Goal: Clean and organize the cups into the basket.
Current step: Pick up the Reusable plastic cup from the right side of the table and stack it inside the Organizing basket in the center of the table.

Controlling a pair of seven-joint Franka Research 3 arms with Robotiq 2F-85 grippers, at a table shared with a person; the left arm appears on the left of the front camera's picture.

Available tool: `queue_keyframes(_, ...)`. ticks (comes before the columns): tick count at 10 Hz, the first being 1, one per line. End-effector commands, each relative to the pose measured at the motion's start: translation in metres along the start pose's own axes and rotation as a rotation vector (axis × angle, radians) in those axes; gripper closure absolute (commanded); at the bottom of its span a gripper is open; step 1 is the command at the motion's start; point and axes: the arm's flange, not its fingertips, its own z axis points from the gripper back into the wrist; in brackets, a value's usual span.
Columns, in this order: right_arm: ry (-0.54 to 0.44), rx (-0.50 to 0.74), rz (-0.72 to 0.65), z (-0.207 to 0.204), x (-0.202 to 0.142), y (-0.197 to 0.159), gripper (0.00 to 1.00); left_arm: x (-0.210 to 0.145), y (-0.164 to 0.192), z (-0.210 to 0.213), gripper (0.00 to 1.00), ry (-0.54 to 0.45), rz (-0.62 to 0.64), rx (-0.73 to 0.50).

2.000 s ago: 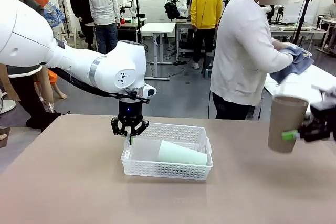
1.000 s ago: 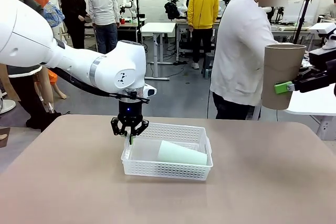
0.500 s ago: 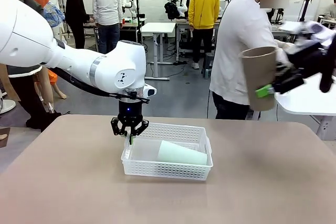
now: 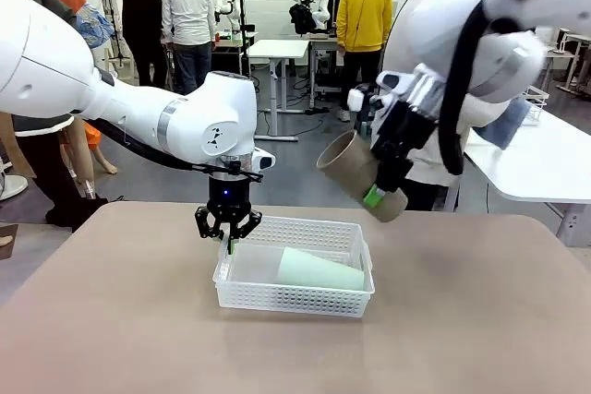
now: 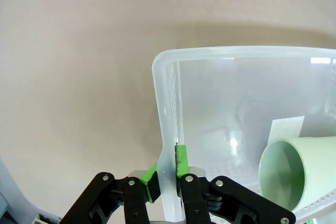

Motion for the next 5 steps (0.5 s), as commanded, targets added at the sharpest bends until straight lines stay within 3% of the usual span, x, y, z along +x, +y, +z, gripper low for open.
queue_keyframes(1,0.107,0.036,0.004,-0.008,0.02,-0.026,0.19,0.0,0.0,0.001,1.0,-0.002,0.003,0.001)
queue_keyframes(5,0.175,0.059,0.052,-0.059,0.04,-0.046,0.19,0.0,0.0,0.001,1.0,-0.002,0.003,0.001)
